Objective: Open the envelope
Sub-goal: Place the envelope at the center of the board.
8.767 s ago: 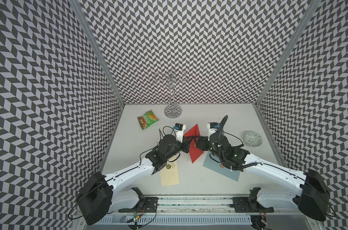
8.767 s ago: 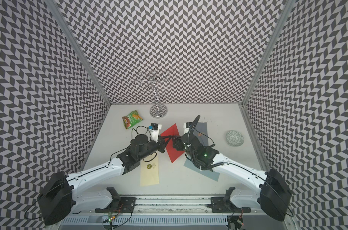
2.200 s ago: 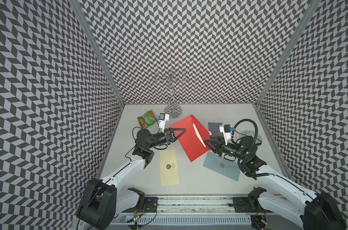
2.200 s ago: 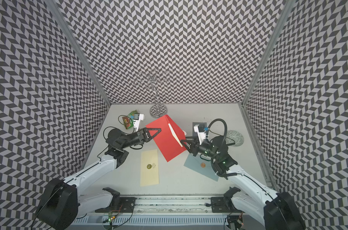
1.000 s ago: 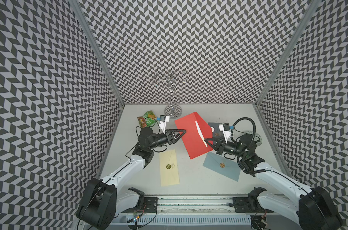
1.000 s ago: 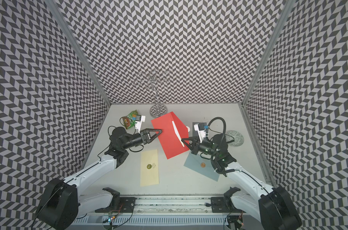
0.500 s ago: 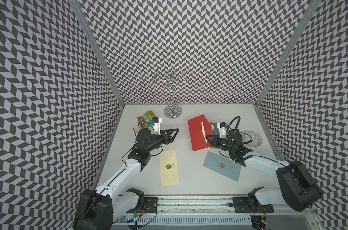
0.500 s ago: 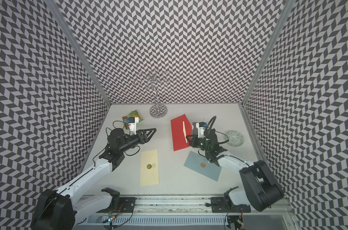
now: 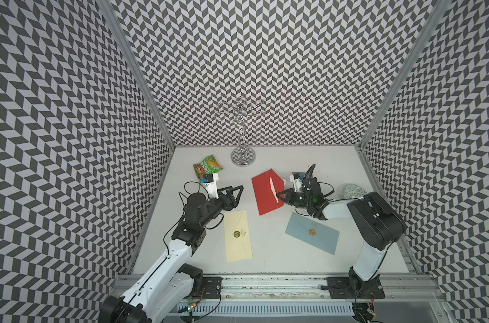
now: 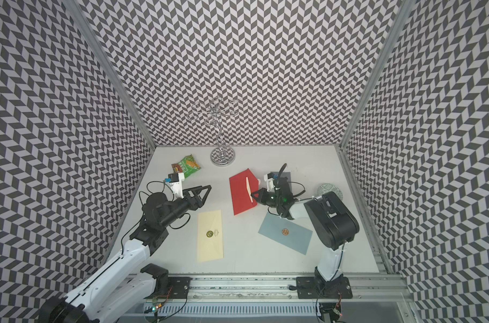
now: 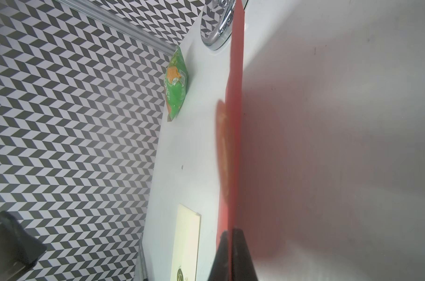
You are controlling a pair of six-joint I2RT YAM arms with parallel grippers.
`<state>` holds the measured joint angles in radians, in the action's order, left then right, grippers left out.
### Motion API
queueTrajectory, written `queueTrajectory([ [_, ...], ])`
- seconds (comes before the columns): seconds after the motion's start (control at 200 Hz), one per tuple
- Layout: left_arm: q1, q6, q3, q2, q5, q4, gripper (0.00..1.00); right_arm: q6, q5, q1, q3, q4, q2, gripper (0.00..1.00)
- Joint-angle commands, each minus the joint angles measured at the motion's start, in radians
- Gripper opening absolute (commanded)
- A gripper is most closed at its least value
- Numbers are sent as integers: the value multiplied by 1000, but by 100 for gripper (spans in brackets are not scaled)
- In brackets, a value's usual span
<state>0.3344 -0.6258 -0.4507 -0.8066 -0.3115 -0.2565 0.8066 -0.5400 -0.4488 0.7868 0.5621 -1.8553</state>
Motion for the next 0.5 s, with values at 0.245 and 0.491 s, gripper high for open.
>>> queueTrajectory([
  [0.245,6,-4,30,106,76,8,80,41,101,-51,188,43,-198,0],
  [0.491,8,-19,39,104,51,-18,80,61,131,-88,312,1,-305,0],
])
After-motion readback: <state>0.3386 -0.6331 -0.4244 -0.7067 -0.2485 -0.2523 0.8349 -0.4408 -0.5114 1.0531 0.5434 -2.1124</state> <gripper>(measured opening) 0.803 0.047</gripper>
